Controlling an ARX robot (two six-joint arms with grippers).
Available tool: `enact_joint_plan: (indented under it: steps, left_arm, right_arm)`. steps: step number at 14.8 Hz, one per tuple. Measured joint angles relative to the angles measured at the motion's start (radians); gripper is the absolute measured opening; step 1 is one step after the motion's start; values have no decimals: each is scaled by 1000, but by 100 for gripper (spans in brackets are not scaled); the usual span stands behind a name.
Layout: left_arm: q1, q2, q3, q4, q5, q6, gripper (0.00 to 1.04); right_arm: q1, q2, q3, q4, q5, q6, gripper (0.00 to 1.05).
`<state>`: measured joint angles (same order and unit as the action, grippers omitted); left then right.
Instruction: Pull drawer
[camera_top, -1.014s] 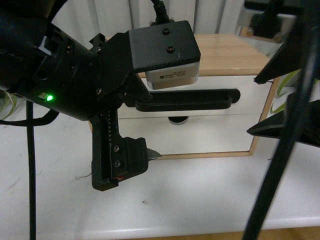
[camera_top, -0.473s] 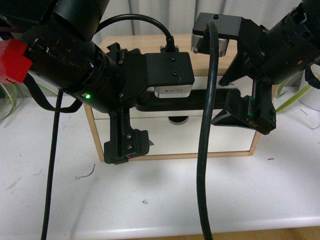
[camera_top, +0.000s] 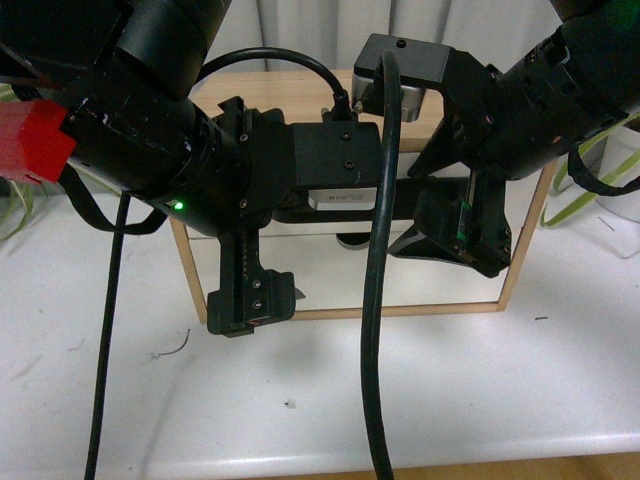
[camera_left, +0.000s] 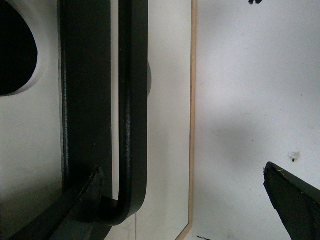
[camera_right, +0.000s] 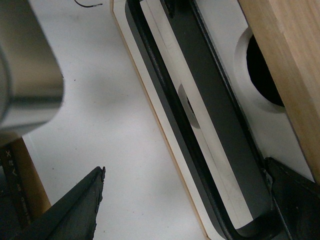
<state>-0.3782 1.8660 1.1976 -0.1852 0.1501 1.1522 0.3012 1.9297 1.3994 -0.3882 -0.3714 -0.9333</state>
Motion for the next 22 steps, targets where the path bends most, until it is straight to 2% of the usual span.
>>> enact_joint_plan:
  steps: [4,9,13,17,22]
  left_arm:
    - [18,0,0,-5,34,0,98]
    - [17,0,0,-5,36,4,98]
    - [12,0,1,-9,30,4,98]
    - [13,0,2,-15,31,10,98]
    - [16,-11,3,-93,74,72,98]
  right_arm:
    - [-13,-7,-17,10,-73,49,98]
    - [-14,-46,-27,-78,-42,-7,98]
    - [-21,2,-27,-67,-27,-17,98]
    - [-28,20,-25,-62,-24,-40,98]
    - [-27,8,-21,-163,-52,-102,98]
